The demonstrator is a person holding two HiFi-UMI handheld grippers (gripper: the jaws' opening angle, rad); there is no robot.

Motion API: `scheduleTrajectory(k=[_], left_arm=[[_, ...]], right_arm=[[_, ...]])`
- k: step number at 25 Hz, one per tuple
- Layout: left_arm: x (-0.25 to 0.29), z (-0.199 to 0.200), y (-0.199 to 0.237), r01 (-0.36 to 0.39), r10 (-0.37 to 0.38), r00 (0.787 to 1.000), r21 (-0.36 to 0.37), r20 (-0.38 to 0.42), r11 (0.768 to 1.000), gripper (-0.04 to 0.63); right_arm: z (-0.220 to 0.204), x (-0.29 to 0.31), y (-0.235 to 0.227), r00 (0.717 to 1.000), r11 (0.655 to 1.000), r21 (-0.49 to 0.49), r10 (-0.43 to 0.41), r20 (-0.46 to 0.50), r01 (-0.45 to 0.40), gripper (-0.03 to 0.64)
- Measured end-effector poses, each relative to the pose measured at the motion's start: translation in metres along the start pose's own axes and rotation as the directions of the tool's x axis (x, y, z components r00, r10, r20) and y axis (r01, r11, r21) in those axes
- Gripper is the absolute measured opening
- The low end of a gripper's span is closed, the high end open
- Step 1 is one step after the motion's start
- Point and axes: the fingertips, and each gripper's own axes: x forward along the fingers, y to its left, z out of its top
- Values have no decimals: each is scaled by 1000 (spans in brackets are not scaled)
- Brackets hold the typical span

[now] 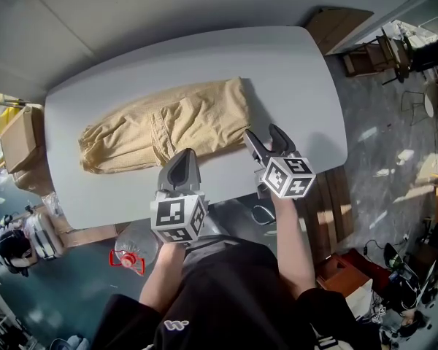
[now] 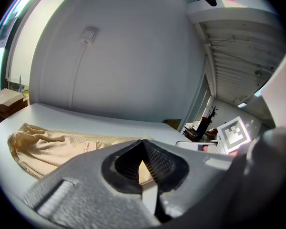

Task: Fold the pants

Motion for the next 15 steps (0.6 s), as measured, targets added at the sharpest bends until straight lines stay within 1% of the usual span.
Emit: scheduleTrajectory(k=[5,10,12,15], left_arm=[[7,-12,-5,-6,6,999,6,-38,1000,0],[11,-19,2,-25,25,998,-2,-58,1000,0],[12,-22,5,-35,34,997,-5,-72,999,0],[12,-22,9,-42,41,997,-12,-70,999,0]], right_arm=[[-29,20,-21,996,998,65,-7,-84,12,350],[-58,41,-29,984,994,105,-6,-177,25,350],[-65,48,-29,979,992,122,6,-202,19,350],[-75,55,-26,973,986,168,40,-226,-1,340]])
